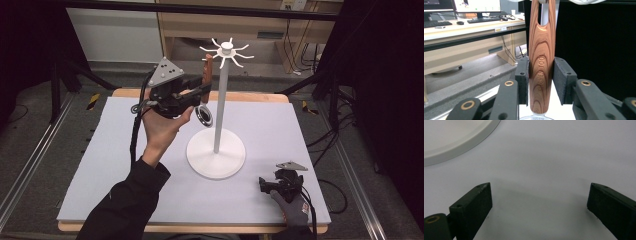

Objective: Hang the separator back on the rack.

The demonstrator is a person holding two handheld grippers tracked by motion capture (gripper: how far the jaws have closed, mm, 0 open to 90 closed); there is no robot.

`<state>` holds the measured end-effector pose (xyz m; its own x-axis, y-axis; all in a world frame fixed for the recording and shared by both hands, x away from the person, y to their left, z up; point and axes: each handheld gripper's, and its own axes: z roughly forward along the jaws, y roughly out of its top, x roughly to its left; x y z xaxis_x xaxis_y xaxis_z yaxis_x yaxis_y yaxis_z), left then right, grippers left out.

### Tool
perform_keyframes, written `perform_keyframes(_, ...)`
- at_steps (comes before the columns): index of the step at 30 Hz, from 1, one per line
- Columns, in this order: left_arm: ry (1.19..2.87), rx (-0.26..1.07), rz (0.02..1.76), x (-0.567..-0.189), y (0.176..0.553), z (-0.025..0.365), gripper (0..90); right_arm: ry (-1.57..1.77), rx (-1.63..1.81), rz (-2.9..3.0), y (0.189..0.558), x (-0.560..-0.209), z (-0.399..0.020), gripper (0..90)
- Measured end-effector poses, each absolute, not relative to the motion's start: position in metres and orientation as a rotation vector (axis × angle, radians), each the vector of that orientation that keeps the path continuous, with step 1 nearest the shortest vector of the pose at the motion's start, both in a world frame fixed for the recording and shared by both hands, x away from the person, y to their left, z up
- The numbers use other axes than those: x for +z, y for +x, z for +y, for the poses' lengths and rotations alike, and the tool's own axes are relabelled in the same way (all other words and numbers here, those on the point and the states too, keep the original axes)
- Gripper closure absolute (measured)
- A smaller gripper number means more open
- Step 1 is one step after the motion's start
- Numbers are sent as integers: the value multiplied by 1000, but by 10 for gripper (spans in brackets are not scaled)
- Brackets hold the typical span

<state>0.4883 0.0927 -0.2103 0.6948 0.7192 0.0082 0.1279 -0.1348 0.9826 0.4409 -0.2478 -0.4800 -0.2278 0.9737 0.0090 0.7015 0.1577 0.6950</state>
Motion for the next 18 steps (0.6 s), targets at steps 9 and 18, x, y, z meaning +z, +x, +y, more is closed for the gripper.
perform_keyframes(9,1660,600,703,-214,488,96,601,1589,815,1995,441,-480,-248,64)
perform_keyframes(18,1685,554,734,-232,481,115,468,1588,808,1987,441,-480,-248,64)
